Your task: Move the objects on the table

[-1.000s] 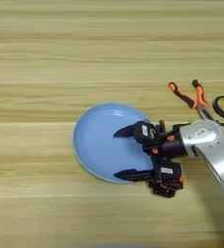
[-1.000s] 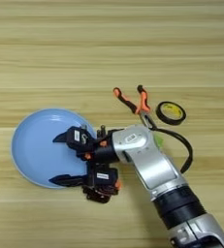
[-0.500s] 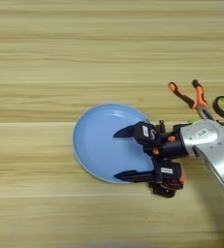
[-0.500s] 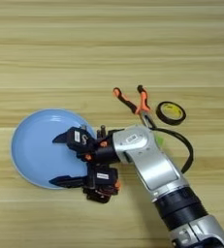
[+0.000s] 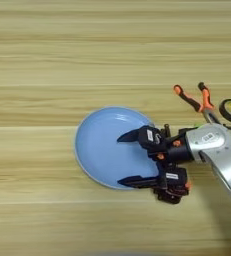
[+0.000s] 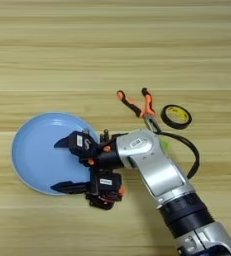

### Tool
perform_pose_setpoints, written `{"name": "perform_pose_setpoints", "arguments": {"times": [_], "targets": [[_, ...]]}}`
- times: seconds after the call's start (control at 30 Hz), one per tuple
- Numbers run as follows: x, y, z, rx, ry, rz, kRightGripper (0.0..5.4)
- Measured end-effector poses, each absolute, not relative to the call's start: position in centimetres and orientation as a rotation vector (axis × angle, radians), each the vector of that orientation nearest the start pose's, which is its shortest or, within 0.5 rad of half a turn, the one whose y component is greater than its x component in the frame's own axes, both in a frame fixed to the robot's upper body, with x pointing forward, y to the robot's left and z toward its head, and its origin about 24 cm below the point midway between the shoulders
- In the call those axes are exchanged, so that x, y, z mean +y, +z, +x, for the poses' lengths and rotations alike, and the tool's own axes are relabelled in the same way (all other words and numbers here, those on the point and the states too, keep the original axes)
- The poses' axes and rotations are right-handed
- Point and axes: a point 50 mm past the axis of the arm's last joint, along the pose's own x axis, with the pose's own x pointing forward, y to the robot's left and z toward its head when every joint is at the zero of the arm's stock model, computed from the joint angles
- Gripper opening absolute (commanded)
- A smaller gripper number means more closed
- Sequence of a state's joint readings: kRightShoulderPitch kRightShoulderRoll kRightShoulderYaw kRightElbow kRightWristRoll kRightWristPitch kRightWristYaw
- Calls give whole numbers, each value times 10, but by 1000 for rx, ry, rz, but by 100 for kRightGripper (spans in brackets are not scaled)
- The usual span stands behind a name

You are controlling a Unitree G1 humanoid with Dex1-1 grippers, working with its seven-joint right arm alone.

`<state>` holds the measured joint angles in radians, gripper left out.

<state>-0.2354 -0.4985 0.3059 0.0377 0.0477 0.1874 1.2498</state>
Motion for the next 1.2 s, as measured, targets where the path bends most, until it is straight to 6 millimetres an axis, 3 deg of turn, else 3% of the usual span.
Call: {"name": "perform_pose_setpoints", "arguments": {"times": [0.67,1.2], "targets": [[-143,59,240,373,1531,-398,538],[-149,46,240,449,1493,-554,538]]}}
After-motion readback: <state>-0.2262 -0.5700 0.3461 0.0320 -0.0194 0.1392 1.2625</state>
